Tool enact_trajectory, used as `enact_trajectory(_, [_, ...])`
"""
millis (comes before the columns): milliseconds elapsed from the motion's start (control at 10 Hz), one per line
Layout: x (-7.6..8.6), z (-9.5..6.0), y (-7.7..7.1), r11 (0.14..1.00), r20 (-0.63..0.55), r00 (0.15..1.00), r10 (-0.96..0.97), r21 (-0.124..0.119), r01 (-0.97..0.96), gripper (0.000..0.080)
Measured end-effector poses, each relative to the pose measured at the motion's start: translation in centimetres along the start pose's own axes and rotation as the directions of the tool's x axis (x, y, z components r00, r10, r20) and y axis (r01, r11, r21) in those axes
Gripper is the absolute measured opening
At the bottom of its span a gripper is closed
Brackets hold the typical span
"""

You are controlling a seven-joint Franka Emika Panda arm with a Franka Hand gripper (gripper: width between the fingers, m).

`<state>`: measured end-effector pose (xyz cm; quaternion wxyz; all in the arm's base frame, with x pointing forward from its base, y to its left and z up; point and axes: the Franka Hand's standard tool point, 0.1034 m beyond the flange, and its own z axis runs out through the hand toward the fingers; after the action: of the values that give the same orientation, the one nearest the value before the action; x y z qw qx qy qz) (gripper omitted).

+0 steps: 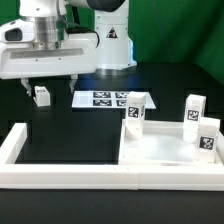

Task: Assemble square table

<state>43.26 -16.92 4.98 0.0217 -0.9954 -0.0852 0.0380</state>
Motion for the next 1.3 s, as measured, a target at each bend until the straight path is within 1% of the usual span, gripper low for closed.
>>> enact_trajectory(100, [-1.5, 1.0, -0.5, 0.998, 0.131, 0.990, -0.049, 0.044, 0.044, 0.0648])
enact_trajectory(200, [-3.2, 1.2, -0.3, 0.995, 0.293, 0.952, -0.088, 0.077, 0.069, 0.0648])
enact_trajectory(300, [-3.9, 1.5, -0.1, 0.992, 0.359, 0.925, -0.123, 0.068, 0.105, 0.0648])
enact_trajectory(400, [-4.9, 1.8, -0.5, 0.992, 0.416, 0.901, -0.123, 0.075, 0.101, 0.0648])
enact_trajectory(500, [-4.8, 1.8, -0.9, 0.992, 0.495, 0.860, -0.124, 0.092, 0.090, 0.0648])
enact_trajectory(600, [-4.2, 2.0, -0.8, 0.991, 0.517, 0.846, -0.130, 0.094, 0.095, 0.0648])
enact_trajectory(700, [-4.7, 2.4, -0.6, 0.989, 0.568, 0.810, -0.144, 0.100, 0.106, 0.0648])
enact_trajectory(800, [-5.2, 3.0, 1.0, 0.988, 0.611, 0.776, -0.156, 0.081, 0.135, 0.0648])
enact_trajectory(900, [-5.7, 2.1, 2.6, 0.989, 0.684, 0.715, -0.142, 0.071, 0.129, 0.0648])
enact_trajectory(1000, [-5.1, 2.0, 3.3, 0.991, 0.716, 0.687, -0.126, 0.058, 0.121, 0.0648])
enact_trajectory(1100, [-4.8, 2.3, 3.1, 0.989, 0.705, 0.696, -0.136, 0.057, 0.135, 0.0648])
enact_trajectory(1300, [-5.0, 2.4, 3.1, 0.989, 0.706, 0.695, -0.136, 0.058, 0.134, 0.0648])
